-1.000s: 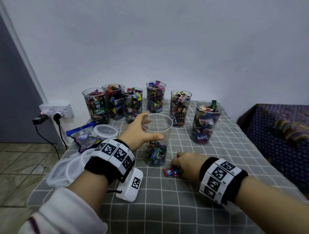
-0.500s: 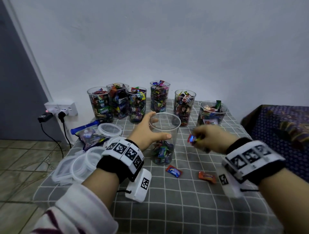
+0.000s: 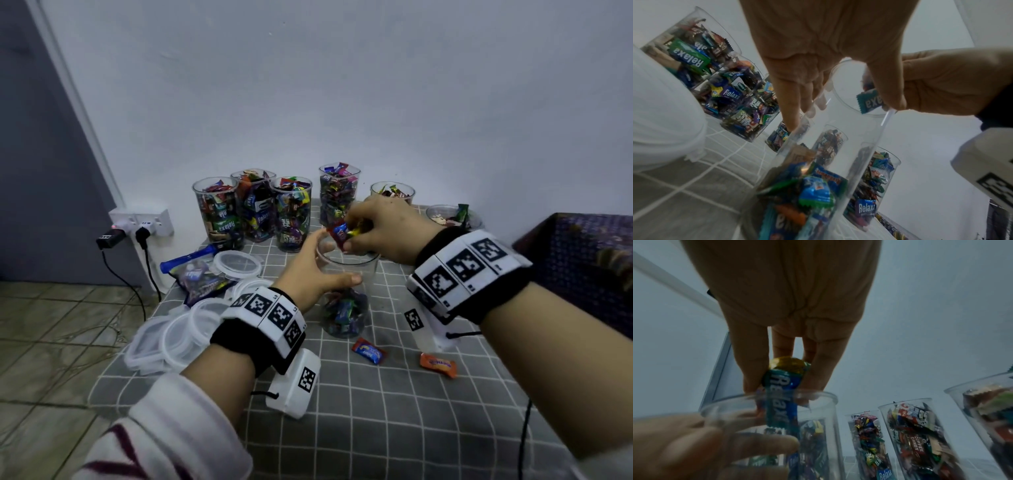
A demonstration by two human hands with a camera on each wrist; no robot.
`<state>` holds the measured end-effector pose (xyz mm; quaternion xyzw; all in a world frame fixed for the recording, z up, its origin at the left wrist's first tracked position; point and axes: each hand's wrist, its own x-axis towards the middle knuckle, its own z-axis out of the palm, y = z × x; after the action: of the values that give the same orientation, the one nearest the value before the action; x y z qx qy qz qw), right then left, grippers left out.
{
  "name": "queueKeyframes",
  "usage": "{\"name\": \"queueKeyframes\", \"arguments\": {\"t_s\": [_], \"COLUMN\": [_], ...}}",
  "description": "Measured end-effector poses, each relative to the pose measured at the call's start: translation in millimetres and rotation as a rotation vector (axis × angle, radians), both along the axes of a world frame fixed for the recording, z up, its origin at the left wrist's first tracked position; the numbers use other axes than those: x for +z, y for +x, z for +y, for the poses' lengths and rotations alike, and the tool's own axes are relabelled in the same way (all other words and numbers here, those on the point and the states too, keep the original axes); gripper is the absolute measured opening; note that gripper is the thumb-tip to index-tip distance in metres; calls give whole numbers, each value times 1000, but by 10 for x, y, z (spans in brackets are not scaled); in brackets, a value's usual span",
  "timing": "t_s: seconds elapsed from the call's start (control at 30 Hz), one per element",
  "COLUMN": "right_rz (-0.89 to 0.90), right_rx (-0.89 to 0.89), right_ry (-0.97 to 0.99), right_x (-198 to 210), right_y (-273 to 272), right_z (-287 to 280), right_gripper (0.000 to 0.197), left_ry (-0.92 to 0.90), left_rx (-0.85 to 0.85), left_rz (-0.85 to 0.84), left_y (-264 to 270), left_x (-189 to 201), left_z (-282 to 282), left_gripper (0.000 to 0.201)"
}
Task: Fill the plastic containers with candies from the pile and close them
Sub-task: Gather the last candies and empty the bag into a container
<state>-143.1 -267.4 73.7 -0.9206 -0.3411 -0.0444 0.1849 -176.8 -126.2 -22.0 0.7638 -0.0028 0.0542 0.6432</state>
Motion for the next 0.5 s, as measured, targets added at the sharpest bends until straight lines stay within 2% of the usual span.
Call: {"name": "queueKeyframes", "arguments": {"t_s": [0.13, 0.23, 0.3, 0.4, 0.5], "right_rz": [9, 31, 45, 75, 80], "right_rx": [9, 26, 17, -41, -157], "right_ry": [7, 87, 160, 341, 390], "right_x": [-36, -45, -52, -77, -172], "right_y": [26, 25, 17, -22, 16], "right_z": [-39, -90, -135, -260, -482], "right_gripper": [31, 34, 30, 12, 17], "left_ry": [-2, -3, 3, 18, 34], "left_rx": [4, 6, 7, 8, 10], "left_rz": [6, 10, 9, 11, 16], "left_y": [13, 20, 18, 3, -3], "left_x": [-28, -38, -30, -16, -17], "left_z": [14, 20, 16, 11, 17], "left_gripper": [92, 92, 92, 90, 90]}}
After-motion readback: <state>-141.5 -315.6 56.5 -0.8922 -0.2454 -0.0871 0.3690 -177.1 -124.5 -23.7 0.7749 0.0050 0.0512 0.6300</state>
